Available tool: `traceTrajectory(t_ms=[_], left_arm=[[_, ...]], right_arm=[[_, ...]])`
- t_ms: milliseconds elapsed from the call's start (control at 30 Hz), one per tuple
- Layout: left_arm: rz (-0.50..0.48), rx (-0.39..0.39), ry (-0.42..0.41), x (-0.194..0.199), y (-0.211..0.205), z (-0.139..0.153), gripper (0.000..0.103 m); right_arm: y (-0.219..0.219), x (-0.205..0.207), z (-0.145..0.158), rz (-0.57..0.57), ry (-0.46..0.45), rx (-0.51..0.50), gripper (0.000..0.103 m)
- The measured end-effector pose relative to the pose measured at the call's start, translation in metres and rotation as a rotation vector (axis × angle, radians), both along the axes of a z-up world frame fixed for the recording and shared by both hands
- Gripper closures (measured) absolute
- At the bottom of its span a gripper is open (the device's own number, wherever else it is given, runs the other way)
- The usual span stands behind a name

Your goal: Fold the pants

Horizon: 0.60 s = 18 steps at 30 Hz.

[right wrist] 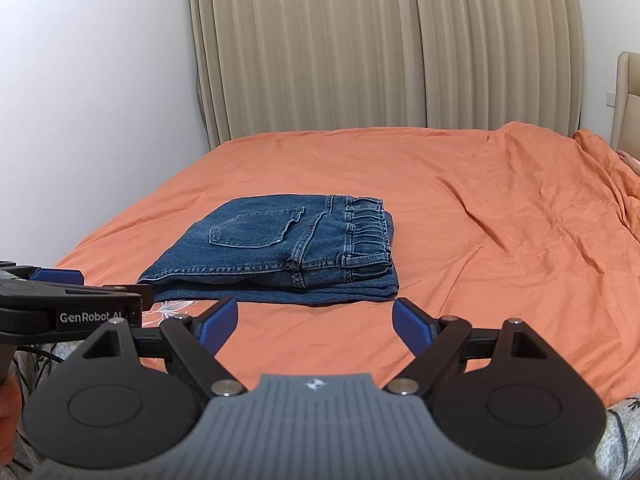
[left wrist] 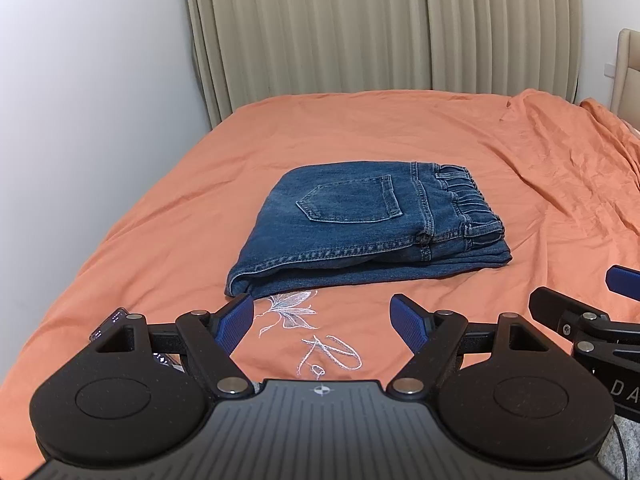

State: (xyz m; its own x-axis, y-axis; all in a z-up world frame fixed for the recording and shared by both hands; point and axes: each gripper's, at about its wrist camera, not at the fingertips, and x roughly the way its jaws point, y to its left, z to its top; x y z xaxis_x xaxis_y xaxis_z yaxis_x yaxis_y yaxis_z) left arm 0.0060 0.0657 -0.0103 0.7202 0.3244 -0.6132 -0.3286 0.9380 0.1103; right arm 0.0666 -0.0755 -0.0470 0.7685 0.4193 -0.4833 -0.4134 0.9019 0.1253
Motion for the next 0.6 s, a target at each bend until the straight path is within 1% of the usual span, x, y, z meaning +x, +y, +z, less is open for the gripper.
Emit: traceTrajectory(t_ms=[600], left_arm=[[-0.008,-0.008,-0.012,-0.0029,0.0,0.004,0.012]], right_arm=[[-0.0002,-0.0002,0.0002,-0.001,0.005,-0.003,0.022]])
